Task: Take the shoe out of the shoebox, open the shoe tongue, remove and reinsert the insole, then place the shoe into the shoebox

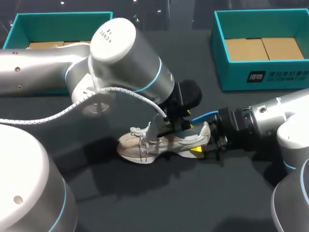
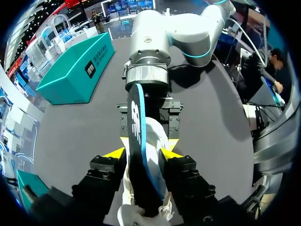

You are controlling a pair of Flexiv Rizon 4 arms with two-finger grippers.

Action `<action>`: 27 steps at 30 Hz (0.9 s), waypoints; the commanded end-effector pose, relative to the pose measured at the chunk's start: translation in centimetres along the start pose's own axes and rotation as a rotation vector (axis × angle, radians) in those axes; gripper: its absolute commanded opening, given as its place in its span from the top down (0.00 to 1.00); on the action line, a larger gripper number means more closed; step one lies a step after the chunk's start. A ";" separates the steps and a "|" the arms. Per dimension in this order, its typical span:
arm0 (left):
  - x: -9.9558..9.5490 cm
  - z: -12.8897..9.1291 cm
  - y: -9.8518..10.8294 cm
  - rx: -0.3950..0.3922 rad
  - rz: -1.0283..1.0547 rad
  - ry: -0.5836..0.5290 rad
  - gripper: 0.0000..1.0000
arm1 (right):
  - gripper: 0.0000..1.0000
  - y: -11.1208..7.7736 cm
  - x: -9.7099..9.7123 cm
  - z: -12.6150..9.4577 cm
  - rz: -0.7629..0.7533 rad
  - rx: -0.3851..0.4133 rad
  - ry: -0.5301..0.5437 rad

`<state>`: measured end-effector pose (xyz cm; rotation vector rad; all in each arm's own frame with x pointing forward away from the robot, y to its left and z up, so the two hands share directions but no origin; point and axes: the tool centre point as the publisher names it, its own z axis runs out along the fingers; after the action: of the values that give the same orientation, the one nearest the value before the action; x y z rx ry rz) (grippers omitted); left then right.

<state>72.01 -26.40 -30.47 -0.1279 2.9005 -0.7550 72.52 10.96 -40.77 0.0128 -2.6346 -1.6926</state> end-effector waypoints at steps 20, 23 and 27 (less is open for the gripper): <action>-0.5 1.9 0.7 0.095 0.014 -0.150 0.64 | 1.00 -0.1 0.0 0.2 0.000 0.004 0.000; -0.7 1.9 0.9 0.111 0.024 -0.145 0.62 | 1.00 -0.1 0.0 0.2 0.000 0.004 0.000; -0.9 2.1 0.9 0.122 0.026 -0.141 0.64 | 1.00 -0.1 0.0 0.2 0.000 0.004 0.000</action>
<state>72.89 -26.76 -32.23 -0.1343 2.7051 -0.8599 72.52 10.97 -40.77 0.0127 -2.6347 -1.6926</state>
